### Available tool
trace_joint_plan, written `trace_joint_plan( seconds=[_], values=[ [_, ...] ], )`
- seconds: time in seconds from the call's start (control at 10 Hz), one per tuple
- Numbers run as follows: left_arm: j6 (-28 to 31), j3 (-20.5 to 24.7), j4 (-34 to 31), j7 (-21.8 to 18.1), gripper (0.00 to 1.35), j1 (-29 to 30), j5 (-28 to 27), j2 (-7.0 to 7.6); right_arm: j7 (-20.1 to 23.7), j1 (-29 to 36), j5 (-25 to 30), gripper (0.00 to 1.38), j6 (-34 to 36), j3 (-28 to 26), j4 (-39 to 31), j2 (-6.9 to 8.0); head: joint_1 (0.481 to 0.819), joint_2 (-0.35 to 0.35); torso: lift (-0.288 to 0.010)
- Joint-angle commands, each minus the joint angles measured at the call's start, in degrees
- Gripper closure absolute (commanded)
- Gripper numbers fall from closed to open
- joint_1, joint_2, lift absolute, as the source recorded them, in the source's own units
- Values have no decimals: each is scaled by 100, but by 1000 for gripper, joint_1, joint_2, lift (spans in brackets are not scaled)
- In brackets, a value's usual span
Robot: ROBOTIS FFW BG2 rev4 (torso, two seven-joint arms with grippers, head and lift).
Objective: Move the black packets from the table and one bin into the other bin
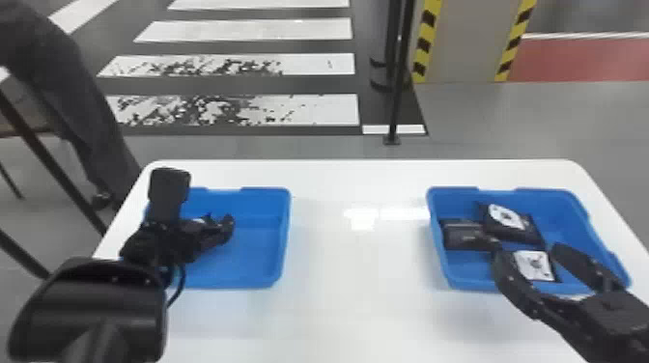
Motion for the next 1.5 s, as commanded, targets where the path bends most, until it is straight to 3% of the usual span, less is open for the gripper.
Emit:
trace_joint_plan(
  seconds=[0.0, 0.3, 1.0, 1.2, 1.3, 1.4],
  values=[
    [296, -126, 339, 12, 111, -224, -158, 94, 6, -24, -31, 133, -1, 94, 14, -35, 695, 71, -110],
    [704, -241, 930, 12, 111, -604, -181, 191, 23, -38, -54, 133, -57, 128, 42, -44, 695, 99, -110],
    [831, 22, 1886, -50, 219, -1181, -284, 314, 67, -38, -77, 133, -155, 139, 28, -44, 695, 144, -110],
    [943, 79, 2308, -234, 229, -1448, -284, 375, 76, -38, -100, 133, -197, 151, 42, -44, 695, 163, -110],
    [1056, 45, 2476, -287, 381, -1588, -307, 393, 85, -38, -111, 133, -226, 162, 42, -44, 695, 166, -110],
    [1210, -1, 2561, -287, 760, -1673, -353, 393, 85, -38, -122, 133, -268, 185, 57, -44, 695, 170, -110]
  ],
)
